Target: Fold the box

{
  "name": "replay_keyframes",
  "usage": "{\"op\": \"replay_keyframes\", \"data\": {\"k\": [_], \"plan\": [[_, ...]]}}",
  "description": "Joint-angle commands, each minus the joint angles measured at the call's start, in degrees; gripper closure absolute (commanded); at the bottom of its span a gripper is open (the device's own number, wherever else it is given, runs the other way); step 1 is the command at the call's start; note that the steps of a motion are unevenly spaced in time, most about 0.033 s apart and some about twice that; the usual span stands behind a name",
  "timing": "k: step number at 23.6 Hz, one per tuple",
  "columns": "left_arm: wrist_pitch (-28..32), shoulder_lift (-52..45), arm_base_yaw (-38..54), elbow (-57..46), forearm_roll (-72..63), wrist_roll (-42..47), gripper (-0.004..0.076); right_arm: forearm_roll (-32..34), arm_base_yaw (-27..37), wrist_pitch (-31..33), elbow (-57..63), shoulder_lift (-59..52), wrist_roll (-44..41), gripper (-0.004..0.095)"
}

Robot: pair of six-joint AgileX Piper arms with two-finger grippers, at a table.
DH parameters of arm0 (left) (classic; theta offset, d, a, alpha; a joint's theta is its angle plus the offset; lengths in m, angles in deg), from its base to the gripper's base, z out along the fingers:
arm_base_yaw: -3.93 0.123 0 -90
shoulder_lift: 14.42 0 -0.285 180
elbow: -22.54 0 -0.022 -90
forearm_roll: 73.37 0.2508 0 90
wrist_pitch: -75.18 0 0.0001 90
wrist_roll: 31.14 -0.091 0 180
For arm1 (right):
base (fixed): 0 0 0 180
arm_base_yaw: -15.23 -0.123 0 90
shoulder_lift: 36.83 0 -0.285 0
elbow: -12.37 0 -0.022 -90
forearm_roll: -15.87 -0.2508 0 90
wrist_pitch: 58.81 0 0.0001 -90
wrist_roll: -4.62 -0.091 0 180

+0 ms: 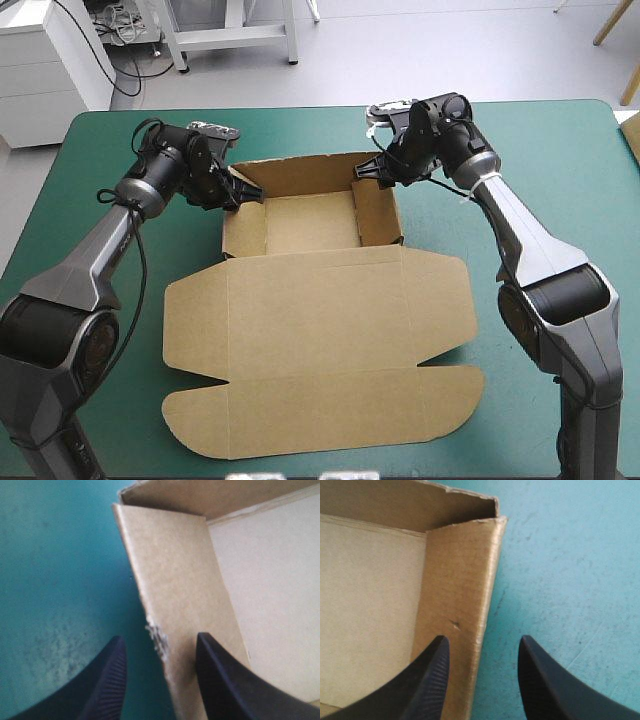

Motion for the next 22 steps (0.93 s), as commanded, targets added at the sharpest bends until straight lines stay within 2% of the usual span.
{"op": "replay_keyframes", "data": {"k": [1,3,7,12,17,22], "plan": [[-4.98,-4.19,-0.3,3.85,-0.27,-1.03,0.0407,-3.42,0.46,-0.93,-2.3,-4.98,0.75,0.05],[-9.02,-6.48,-0.3,7.54,-1.73,-4.68,0.0407,-3.33,0.2,-0.93,-2.3,-7.15,1.01,0.05],[-11.19,-14.57,-0.3,13.45,-1.73,-5.97,0.0407,-3.33,0.2,-0.93,-2.18,-11.78,1.01,0.05],[-12.3,-24.26,-0.3,14.48,-1.73,-7.52,0.0407,-3.33,0.2,-0.93,-2.11,-16.63,1.01,0.05],[-12.3,-29.84,-0.3,12.27,-5.68,-11.26,0.0407,-3.33,0.2,-0.93,-2.11,-17.8,1.42,0.05],[-11.6,-39.03,-0.3,3.51,-8.45,-13.35,0.0408,-2.83,0.2,-0.93,-0.72,-17.8,2.52,0.05]]}}
